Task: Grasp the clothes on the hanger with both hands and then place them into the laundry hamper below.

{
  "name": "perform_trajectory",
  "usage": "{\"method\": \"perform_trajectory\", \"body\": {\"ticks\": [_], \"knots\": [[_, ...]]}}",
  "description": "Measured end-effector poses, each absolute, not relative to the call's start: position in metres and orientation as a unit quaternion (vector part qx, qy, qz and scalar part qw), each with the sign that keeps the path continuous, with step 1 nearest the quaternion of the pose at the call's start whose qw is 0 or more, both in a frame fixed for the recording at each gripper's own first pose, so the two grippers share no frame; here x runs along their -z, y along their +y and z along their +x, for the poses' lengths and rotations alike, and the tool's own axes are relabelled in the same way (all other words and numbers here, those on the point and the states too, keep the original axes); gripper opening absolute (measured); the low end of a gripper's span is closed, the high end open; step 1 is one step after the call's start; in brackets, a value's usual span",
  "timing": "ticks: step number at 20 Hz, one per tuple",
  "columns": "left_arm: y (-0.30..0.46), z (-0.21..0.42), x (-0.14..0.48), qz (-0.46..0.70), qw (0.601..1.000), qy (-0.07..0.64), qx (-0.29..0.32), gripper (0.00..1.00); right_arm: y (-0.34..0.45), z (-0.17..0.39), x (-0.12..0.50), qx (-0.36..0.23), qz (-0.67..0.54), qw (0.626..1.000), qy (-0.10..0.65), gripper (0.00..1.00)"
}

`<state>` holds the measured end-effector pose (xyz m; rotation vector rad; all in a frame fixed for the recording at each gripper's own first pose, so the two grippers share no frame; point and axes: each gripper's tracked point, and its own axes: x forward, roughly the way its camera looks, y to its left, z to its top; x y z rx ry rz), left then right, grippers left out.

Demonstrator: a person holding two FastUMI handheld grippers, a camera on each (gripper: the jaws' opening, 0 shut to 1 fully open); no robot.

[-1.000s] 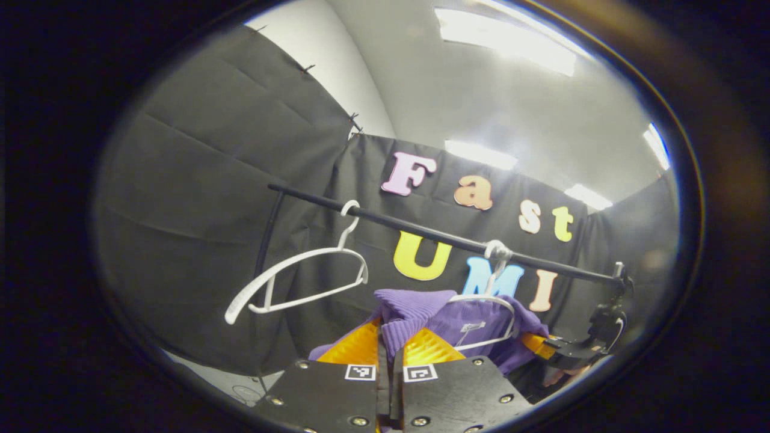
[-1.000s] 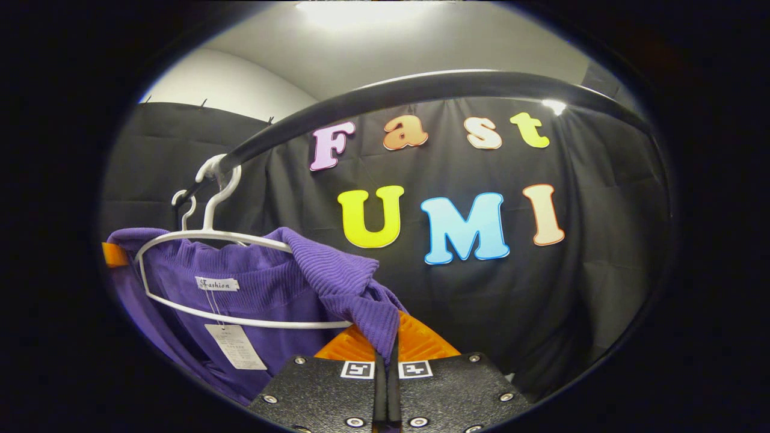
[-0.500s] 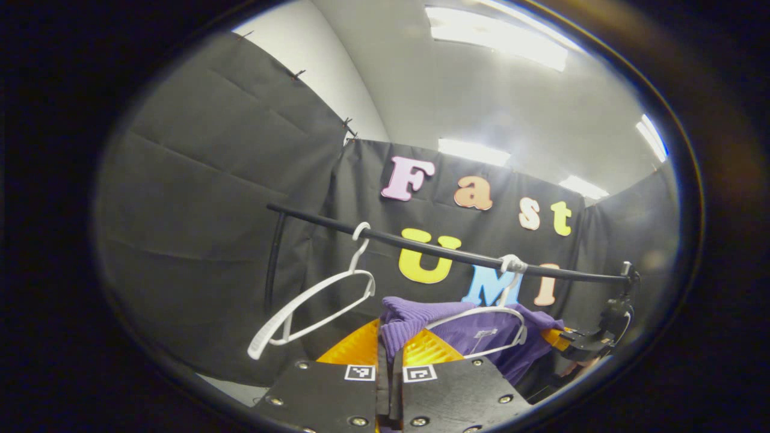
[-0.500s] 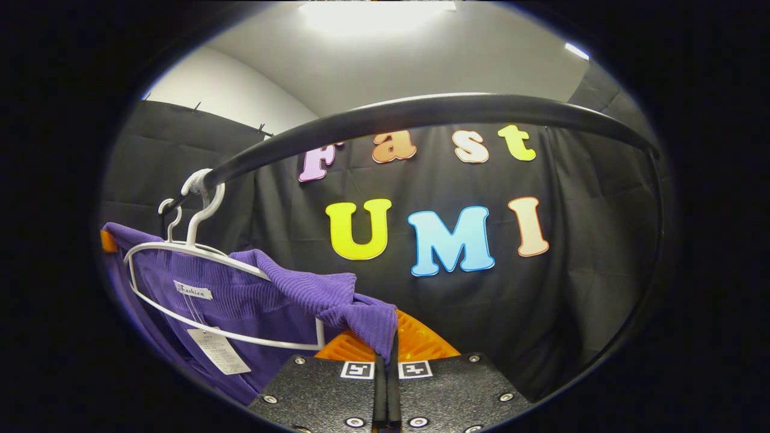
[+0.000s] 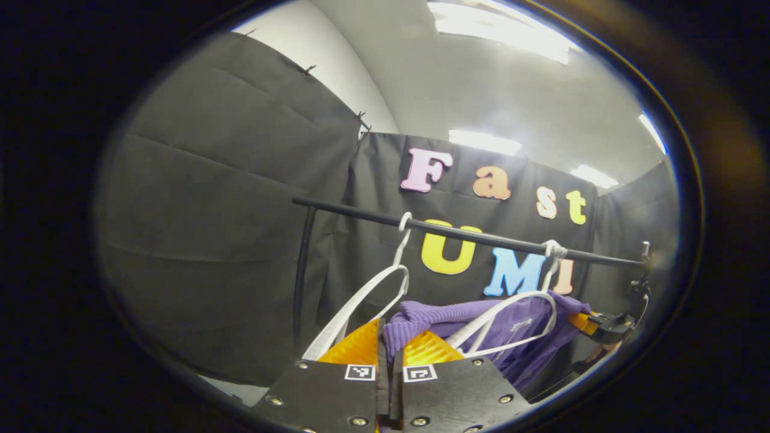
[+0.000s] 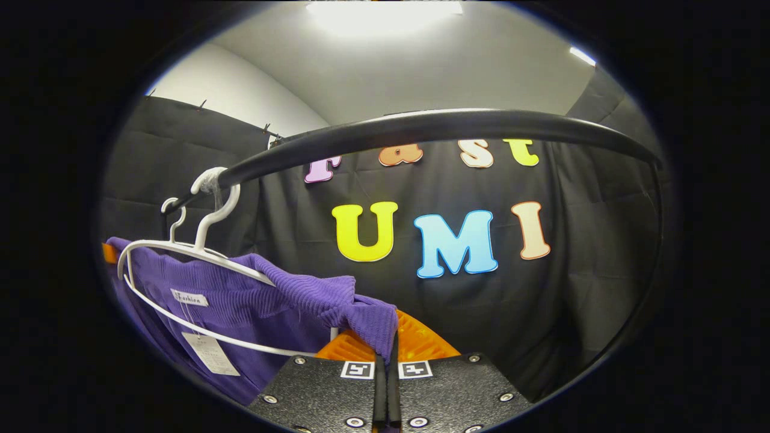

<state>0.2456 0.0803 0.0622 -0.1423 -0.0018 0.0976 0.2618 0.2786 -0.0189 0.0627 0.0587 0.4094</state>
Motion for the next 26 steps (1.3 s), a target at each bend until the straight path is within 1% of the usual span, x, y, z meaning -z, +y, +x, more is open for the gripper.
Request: {"method": "perform_trajectory", "body": {"ticks": [1,3,7,14,15,16,17,18,19,23,26], "knots": [[0.081,0.246,-0.056,-0.076,0.996,0.003,-0.048,0.01,0.278,0.262,0.019,-0.204,0.029,0.978,0.028,0.00],[0.079,0.244,-0.044,-0.085,0.995,0.011,-0.045,0.00,0.278,0.262,0.018,-0.205,0.022,0.978,0.026,0.00],[0.074,0.243,-0.024,-0.084,0.995,0.025,-0.041,0.02,0.280,0.260,0.020,-0.206,0.015,0.978,0.024,0.00],[0.052,0.223,0.002,-0.084,0.996,0.035,-0.022,0.02,0.280,0.259,0.021,-0.199,0.014,0.980,0.021,0.00],[0.045,0.223,0.005,-0.084,0.996,0.038,-0.020,0.07,0.279,0.259,0.020,-0.197,0.015,0.980,0.019,0.00],[0.039,0.226,0.007,-0.085,0.995,0.040,-0.019,0.07,0.279,0.259,0.021,-0.194,0.017,0.981,0.018,0.00],[0.034,0.231,0.011,-0.087,0.995,0.043,-0.018,0.02,0.278,0.260,0.022,-0.190,0.017,0.981,0.018,0.00],[0.028,0.234,0.013,-0.090,0.995,0.045,-0.016,0.07,0.278,0.259,0.023,-0.186,0.019,0.982,0.019,0.00],[0.023,0.235,0.015,-0.091,0.995,0.046,-0.015,0.02,0.278,0.260,0.024,-0.184,0.022,0.982,0.021,0.00],[0.010,0.239,0.017,-0.084,0.995,0.047,-0.018,0.02,0.278,0.259,0.019,-0.178,0.021,0.984,0.016,0.00],[-0.010,0.247,0.019,-0.076,0.996,0.049,-0.018,0.02,0.274,0.263,0.023,-0.161,0.001,0.987,0.003,0.00]]}}
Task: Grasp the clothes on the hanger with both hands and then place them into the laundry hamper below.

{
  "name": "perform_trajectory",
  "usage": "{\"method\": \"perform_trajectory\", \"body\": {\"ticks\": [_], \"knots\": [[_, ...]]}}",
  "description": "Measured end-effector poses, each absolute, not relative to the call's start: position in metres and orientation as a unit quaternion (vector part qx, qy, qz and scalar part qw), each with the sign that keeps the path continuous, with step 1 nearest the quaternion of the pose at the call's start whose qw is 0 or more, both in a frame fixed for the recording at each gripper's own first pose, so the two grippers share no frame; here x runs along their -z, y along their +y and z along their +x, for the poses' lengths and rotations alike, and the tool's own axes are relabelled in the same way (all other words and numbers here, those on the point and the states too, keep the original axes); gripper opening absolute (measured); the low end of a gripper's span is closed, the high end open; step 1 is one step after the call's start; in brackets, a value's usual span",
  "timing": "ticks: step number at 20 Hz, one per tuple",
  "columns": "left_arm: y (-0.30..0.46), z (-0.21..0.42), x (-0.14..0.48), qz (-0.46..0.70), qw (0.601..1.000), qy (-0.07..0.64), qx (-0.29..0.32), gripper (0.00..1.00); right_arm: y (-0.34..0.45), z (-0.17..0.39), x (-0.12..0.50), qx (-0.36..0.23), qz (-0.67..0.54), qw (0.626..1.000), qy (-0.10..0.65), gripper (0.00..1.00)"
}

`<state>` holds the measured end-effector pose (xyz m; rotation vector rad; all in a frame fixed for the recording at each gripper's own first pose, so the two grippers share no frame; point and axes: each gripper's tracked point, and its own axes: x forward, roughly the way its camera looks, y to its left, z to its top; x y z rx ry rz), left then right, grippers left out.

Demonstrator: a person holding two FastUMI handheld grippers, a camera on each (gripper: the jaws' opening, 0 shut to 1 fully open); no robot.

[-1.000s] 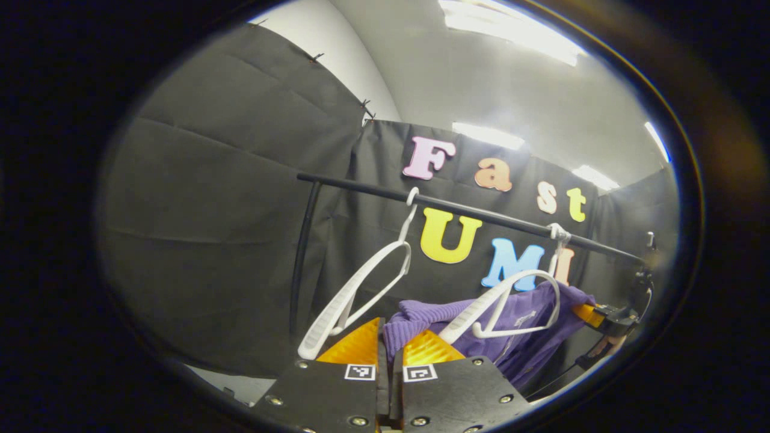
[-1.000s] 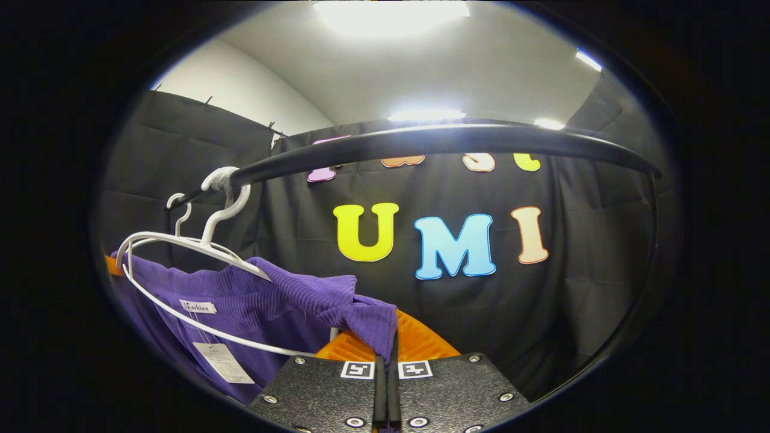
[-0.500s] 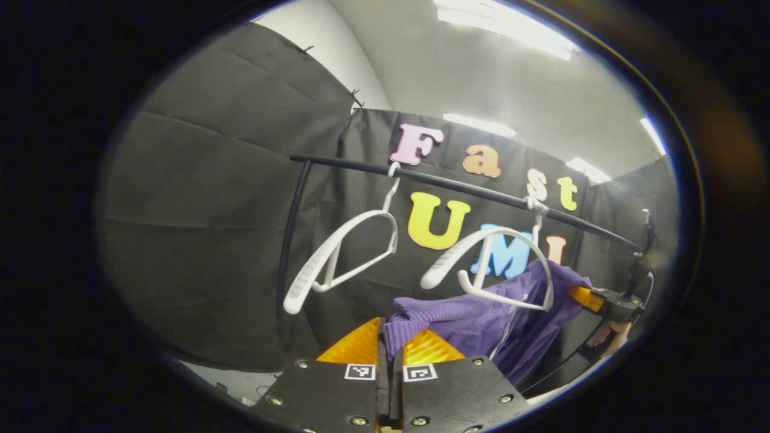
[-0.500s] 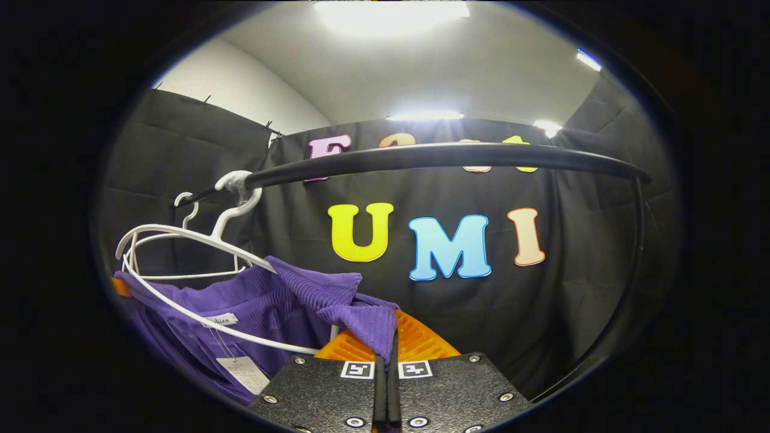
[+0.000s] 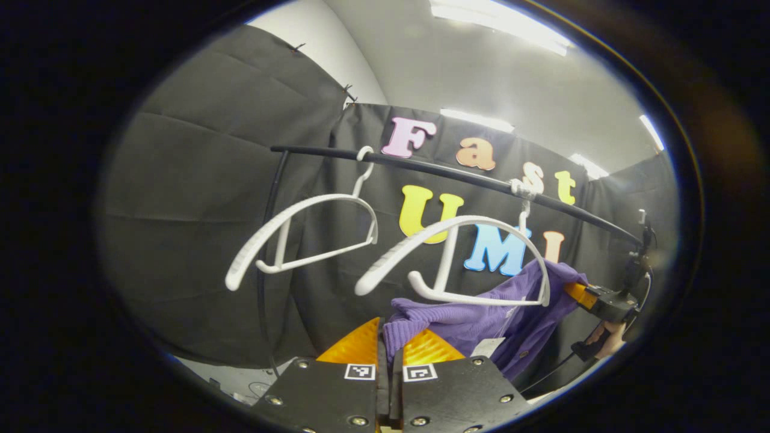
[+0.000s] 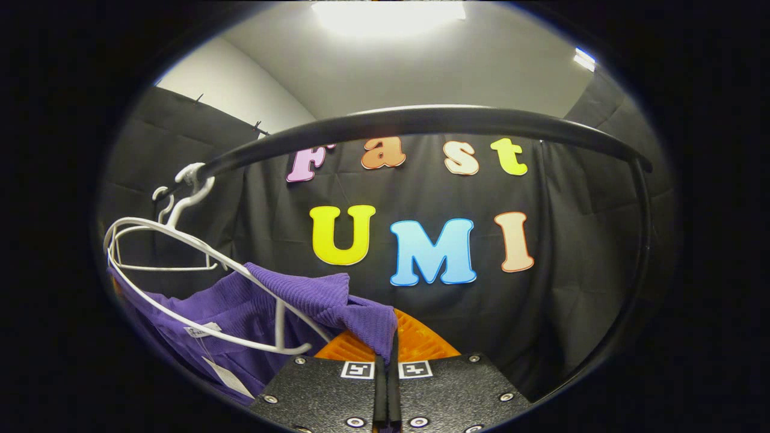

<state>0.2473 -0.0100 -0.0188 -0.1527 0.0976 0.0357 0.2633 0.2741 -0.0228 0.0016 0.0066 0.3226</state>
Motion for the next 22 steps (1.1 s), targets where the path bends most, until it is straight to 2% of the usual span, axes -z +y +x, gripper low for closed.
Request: {"method": "perform_trajectory", "body": {"ticks": [6,13,19,20,21,22], "knots": [[-0.056,0.255,0.030,-0.067,0.996,0.060,-0.023,0.02,0.266,0.264,0.037,-0.151,0.001,0.989,0.010,0.00],[-0.105,0.254,0.060,-0.061,0.993,0.092,-0.043,0.02,0.268,0.263,0.069,-0.193,-0.014,0.981,0.032,0.00],[-0.133,0.243,0.073,-0.063,0.992,0.107,-0.026,0.02,0.250,0.224,0.086,-0.207,0.002,0.976,0.066,0.00],[-0.137,0.240,0.077,-0.064,0.992,0.110,-0.020,0.07,0.247,0.216,0.090,-0.207,0.001,0.976,0.073,0.00],[-0.139,0.236,0.079,-0.063,0.991,0.113,-0.014,0.02,0.244,0.209,0.093,-0.206,0.000,0.975,0.080,0.00],[-0.139,0.233,0.083,-0.062,0.991,0.115,-0.009,0.07,0.244,0.203,0.095,-0.204,0.001,0.975,0.088,0.00]]}}
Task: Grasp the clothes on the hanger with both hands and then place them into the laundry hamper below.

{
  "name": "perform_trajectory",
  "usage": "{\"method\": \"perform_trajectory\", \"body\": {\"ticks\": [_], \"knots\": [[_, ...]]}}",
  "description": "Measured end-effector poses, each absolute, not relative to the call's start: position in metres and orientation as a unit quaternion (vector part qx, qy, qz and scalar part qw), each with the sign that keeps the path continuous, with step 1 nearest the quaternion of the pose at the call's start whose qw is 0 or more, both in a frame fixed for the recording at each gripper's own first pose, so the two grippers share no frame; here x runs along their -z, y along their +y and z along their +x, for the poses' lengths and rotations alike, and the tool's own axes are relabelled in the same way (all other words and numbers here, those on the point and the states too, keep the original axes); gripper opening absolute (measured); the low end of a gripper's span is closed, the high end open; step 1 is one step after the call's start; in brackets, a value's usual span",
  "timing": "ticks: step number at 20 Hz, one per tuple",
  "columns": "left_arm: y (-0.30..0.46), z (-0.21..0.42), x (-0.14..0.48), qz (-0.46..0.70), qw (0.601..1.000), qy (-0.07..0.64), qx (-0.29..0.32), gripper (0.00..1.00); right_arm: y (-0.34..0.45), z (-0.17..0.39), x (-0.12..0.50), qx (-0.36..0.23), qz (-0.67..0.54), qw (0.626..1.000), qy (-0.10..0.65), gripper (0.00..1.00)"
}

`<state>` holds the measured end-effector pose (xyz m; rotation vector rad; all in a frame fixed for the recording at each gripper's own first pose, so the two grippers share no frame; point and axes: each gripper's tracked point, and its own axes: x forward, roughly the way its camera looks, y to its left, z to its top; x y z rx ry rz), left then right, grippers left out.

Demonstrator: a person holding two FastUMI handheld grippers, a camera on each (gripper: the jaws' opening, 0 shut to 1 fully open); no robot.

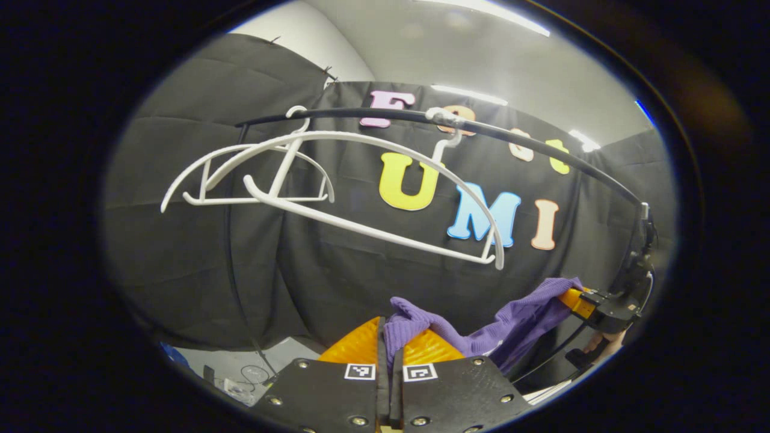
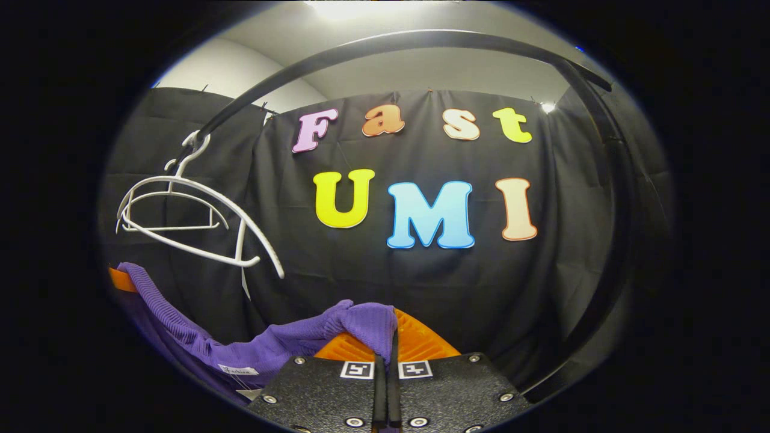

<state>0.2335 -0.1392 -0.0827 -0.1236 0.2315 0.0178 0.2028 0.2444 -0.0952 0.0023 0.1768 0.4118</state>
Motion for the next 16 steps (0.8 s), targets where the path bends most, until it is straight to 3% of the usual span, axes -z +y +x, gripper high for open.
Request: {"method": "perform_trajectory", "body": {"ticks": [3,8,9,10,16], "knots": [[-0.138,0.226,0.085,-0.058,0.991,0.116,0.010,0.01,0.241,0.177,0.098,-0.191,0.009,0.976,0.104,0.00],[-0.119,0.192,0.075,-0.044,0.992,0.105,0.062,0.02,0.239,0.116,0.087,-0.144,0.009,0.983,0.115,0.01],[-0.113,0.183,0.073,-0.039,0.991,0.106,0.075,0.07,0.239,0.101,0.083,-0.132,0.014,0.984,0.116,0.00],[-0.106,0.174,0.073,-0.036,0.990,0.104,0.088,0.02,0.241,0.084,0.080,-0.122,0.017,0.985,0.118,0.00],[-0.081,0.125,0.089,-0.033,0.980,0.116,0.157,0.01,0.253,-0.007,0.086,-0.077,0.032,0.986,0.146,0.00]]}}
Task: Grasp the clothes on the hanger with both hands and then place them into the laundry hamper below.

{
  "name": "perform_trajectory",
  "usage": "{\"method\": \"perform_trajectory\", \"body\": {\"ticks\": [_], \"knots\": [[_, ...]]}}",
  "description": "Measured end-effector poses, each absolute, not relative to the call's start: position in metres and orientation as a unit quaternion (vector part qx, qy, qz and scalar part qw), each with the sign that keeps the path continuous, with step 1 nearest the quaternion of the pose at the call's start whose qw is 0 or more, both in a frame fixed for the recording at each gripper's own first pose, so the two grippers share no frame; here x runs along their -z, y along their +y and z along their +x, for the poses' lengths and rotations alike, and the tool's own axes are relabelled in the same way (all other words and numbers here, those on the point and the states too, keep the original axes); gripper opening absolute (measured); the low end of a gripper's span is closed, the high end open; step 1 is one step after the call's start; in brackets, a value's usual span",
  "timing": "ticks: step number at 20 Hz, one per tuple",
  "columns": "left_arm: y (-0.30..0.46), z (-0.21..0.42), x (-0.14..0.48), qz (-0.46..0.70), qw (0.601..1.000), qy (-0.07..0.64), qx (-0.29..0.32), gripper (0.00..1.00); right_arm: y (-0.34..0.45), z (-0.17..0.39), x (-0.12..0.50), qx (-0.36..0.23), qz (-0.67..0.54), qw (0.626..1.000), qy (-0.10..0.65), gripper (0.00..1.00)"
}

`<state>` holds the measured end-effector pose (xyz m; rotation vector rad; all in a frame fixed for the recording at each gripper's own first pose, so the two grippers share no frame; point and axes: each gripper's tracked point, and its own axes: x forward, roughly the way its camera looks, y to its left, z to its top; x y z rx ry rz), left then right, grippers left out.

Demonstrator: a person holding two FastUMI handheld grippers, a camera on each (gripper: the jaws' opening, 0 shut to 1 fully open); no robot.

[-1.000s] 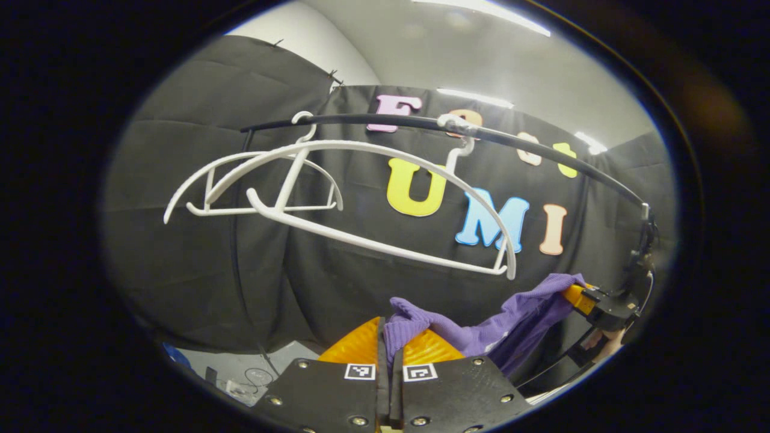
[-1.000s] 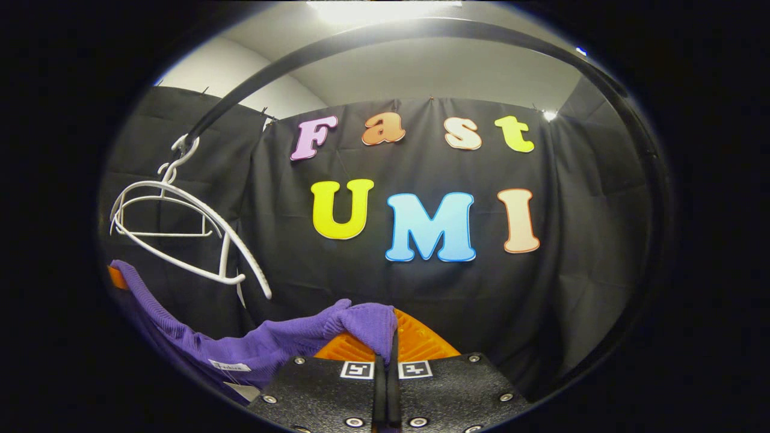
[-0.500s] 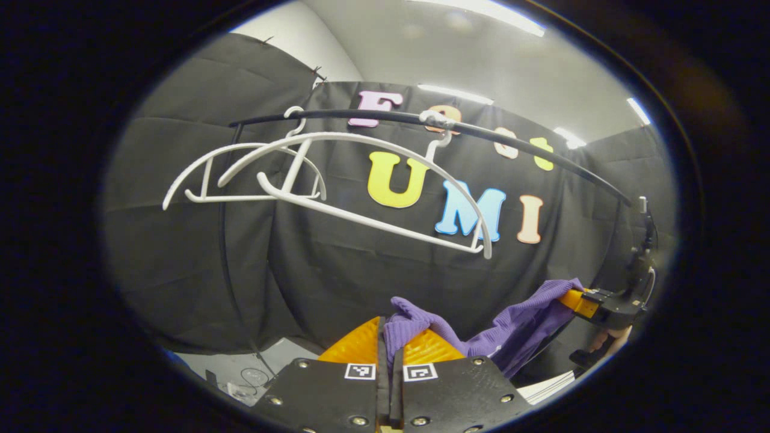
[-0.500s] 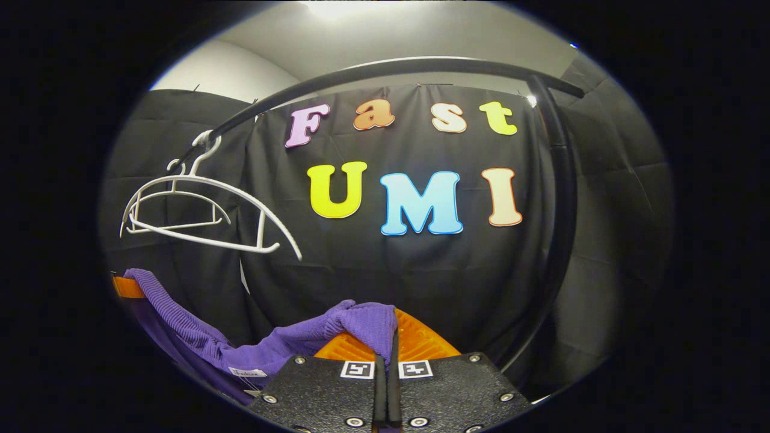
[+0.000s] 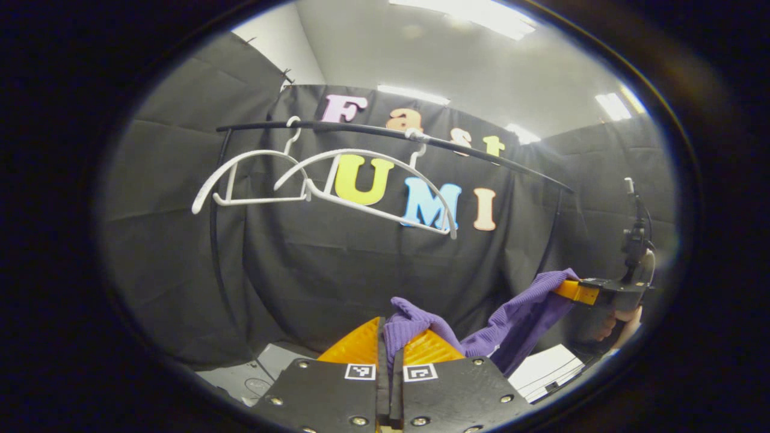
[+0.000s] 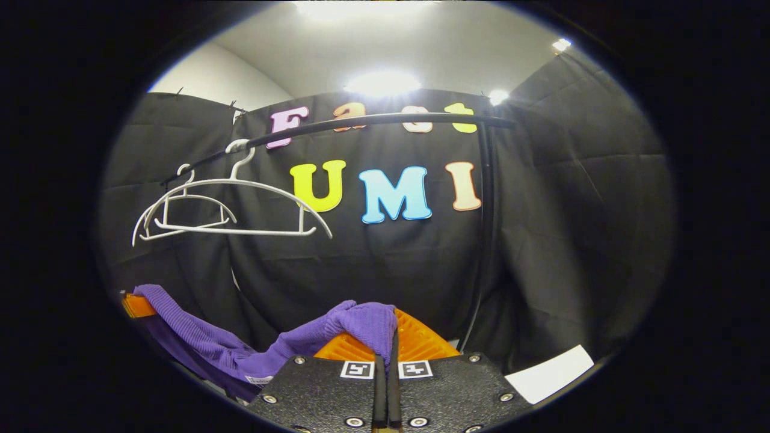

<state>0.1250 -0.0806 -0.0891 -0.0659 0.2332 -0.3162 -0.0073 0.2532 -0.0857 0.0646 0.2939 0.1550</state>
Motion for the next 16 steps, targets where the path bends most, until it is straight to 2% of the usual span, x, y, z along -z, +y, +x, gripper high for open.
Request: {"method": "perform_trajectory", "body": {"ticks": [5,11,12,14,16], "knots": [[-0.067,0.094,0.128,-0.047,0.971,0.157,0.172,0.02,0.266,-0.068,0.118,-0.070,0.037,0.978,0.192,0.00],[-0.067,0.073,0.196,-0.052,0.960,0.219,0.169,0.02,0.281,-0.110,0.194,-0.080,0.048,0.953,0.287,0.00],[-0.069,0.071,0.207,-0.047,0.956,0.229,0.175,0.07,0.285,-0.117,0.205,-0.083,0.056,0.947,0.304,0.01],[-0.074,0.071,0.228,-0.020,0.953,0.238,0.186,0.02,0.288,-0.125,0.224,-0.086,0.057,0.943,0.316,0.01],[-0.082,0.069,0.261,0.000,0.948,0.251,0.198,0.02,0.295,-0.132,0.255,-0.093,0.051,0.934,0.340,0.01]]}}
